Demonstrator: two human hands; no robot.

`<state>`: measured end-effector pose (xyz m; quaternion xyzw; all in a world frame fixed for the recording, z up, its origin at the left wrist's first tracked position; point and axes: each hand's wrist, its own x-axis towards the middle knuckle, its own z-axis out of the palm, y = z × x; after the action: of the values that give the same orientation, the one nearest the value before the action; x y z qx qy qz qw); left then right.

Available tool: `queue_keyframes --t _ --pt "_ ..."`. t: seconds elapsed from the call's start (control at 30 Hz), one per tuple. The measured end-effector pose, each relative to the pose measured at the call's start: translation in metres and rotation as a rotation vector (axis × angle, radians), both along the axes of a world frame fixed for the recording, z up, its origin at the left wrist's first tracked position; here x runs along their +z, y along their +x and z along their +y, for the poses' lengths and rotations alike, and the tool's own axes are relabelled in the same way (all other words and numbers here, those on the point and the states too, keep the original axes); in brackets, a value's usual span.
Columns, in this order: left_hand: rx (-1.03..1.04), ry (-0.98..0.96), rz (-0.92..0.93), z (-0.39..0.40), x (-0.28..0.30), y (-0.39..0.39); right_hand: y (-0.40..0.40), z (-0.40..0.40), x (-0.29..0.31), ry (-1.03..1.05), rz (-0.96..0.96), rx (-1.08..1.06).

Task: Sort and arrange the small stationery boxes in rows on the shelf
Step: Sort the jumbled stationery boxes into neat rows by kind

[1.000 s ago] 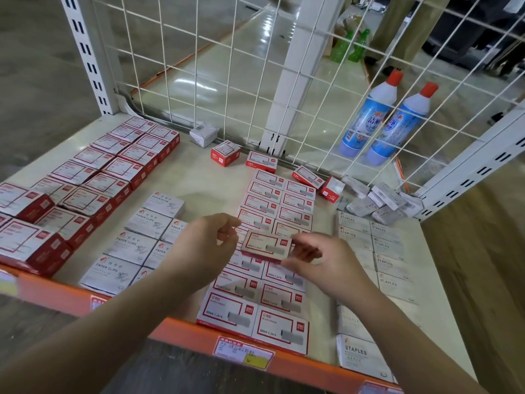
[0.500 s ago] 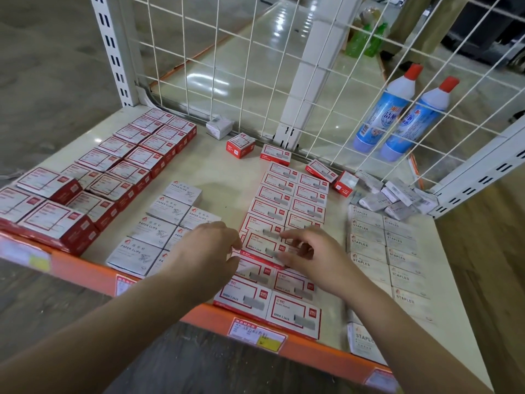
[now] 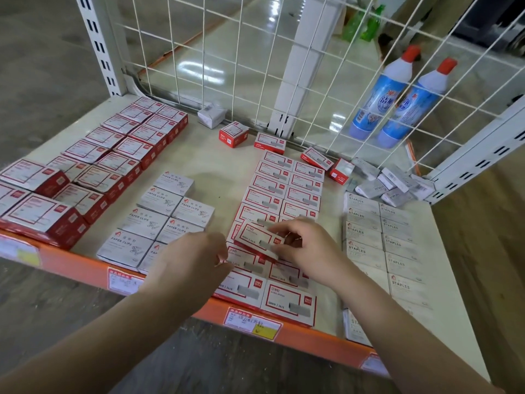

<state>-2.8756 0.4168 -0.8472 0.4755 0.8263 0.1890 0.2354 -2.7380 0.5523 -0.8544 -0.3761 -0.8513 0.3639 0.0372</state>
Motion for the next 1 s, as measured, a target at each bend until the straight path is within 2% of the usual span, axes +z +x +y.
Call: queue_keyframes --t 0.17,0.43,1.0 --pt "0.044 0.011 -0.055 0.0 0.002 0.002 -0.001 -0.004 0.001 -0.04 0.021 0.002" --pt "0.074 -0.016 -0.104 -0.001 0.001 0.001 -0.005 -0.01 0.002 -0.039 -0.064 0.121" --pt "0.095 -0.065 -0.077 0.001 0.003 0.003 -0.003 -0.012 0.005 -0.063 -0.087 0.162"
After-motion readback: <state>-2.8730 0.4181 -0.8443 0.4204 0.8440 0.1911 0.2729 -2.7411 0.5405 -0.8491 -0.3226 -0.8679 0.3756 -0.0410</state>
